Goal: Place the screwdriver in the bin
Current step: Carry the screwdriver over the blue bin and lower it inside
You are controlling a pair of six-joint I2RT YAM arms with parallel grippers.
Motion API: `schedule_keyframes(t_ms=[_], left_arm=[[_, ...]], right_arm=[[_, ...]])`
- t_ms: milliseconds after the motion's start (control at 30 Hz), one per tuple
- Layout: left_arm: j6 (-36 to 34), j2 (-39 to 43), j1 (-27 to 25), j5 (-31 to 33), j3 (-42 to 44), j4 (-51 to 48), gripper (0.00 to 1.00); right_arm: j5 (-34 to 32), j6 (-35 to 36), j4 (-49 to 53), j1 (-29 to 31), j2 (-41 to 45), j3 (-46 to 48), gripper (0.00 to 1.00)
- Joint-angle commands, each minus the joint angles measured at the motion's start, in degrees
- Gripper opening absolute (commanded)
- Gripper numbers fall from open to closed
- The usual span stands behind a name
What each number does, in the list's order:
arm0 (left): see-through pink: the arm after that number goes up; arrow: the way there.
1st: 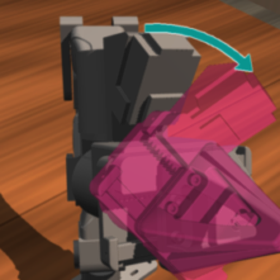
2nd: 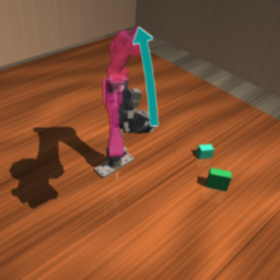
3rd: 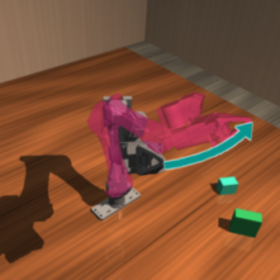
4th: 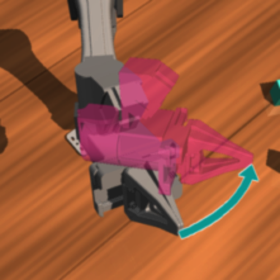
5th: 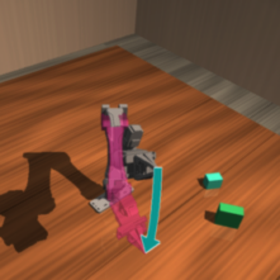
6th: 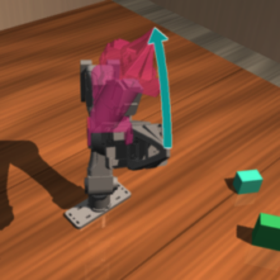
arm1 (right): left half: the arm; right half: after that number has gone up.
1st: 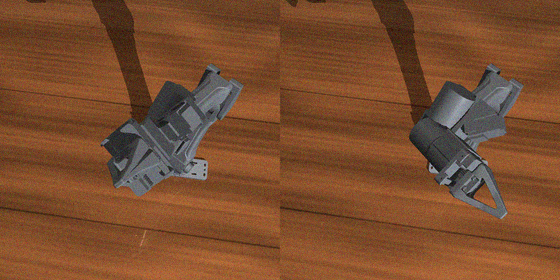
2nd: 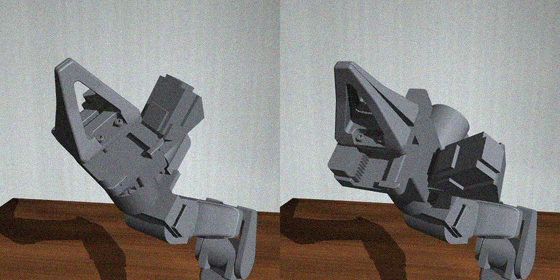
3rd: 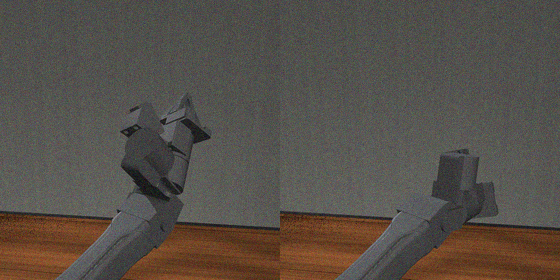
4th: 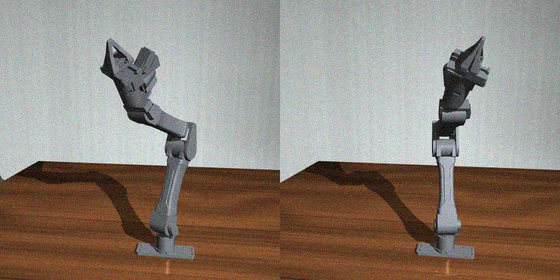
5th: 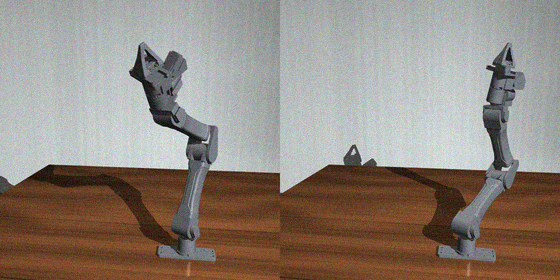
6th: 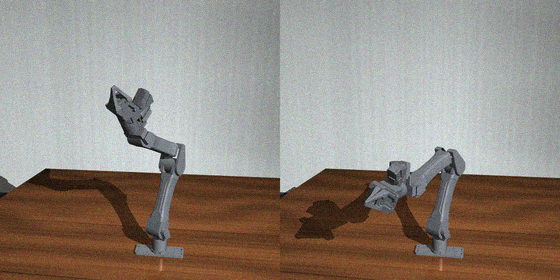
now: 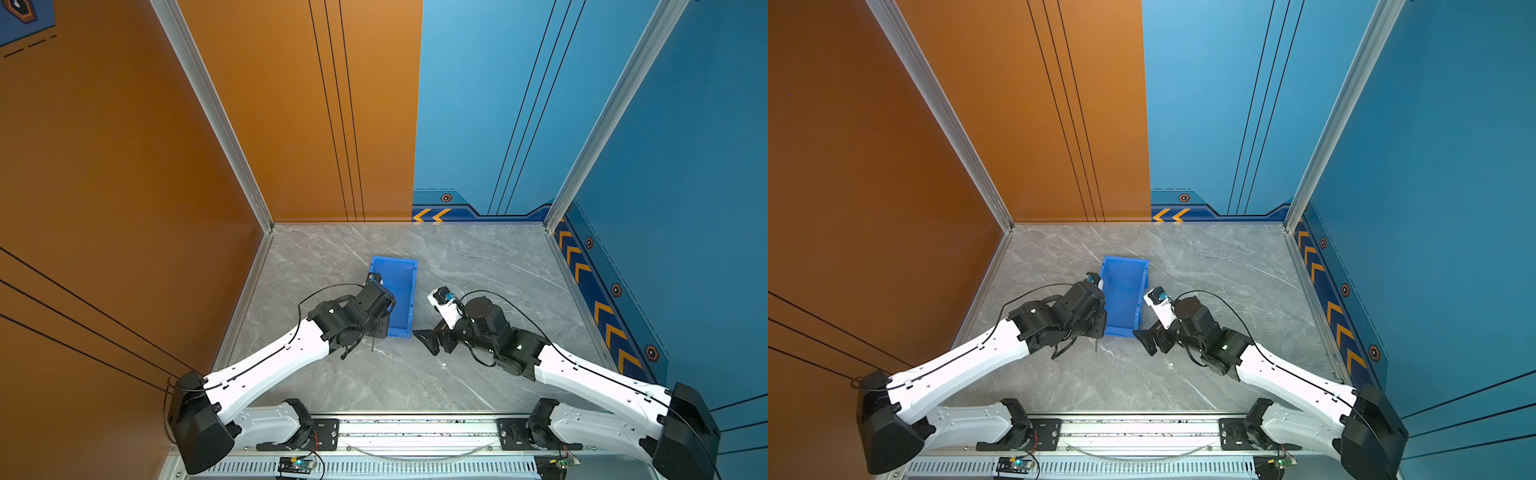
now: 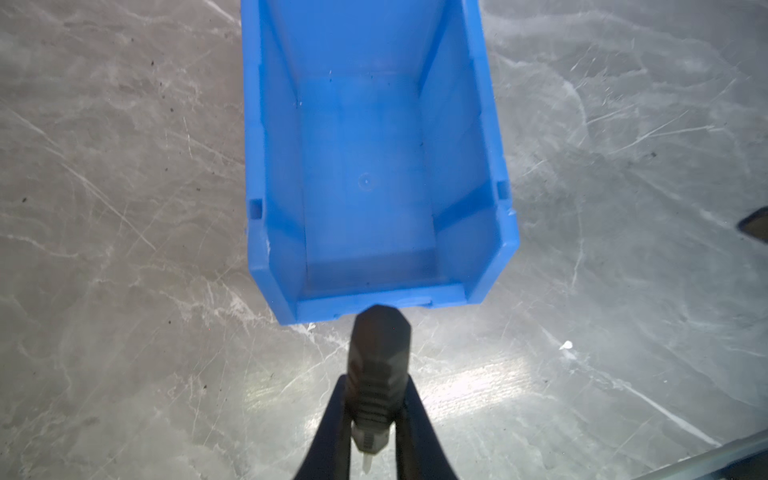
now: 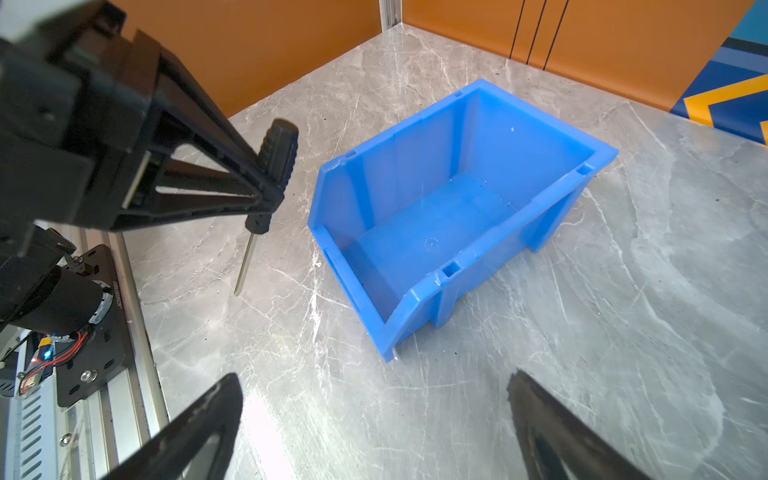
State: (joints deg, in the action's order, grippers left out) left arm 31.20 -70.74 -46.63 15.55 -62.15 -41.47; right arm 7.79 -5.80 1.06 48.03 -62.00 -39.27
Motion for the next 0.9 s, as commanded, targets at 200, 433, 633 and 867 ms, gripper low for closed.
schedule_keyframes(t_ms=[200, 433, 633, 867], left_arm=[[-6.2, -5.9, 2.0, -2.2, -9.1, 1.0, 0.0], [-7.8, -9.7, 4.2, -4.0, -12.6, 5.1, 0.0], [-7.6, -14.6, 7.8, -7.2, -15.1, 8.7, 0.0], [-8.5, -20.8, 10.7, -9.4, -18.3, 10.0, 0.0]], right_arm=[[-0.3, -0.2, 2.7, -1.1, 3.1, 0.4, 1.0], [-2.2, -1.2, 4.4, -1.0, 5.6, 1.5, 1.0], [-3.9, -2.0, 5.0, -1.1, 6.6, 1.8, 1.0], [-6.0, -2.5, 5.4, -0.7, 7.4, 1.7, 1.0]])
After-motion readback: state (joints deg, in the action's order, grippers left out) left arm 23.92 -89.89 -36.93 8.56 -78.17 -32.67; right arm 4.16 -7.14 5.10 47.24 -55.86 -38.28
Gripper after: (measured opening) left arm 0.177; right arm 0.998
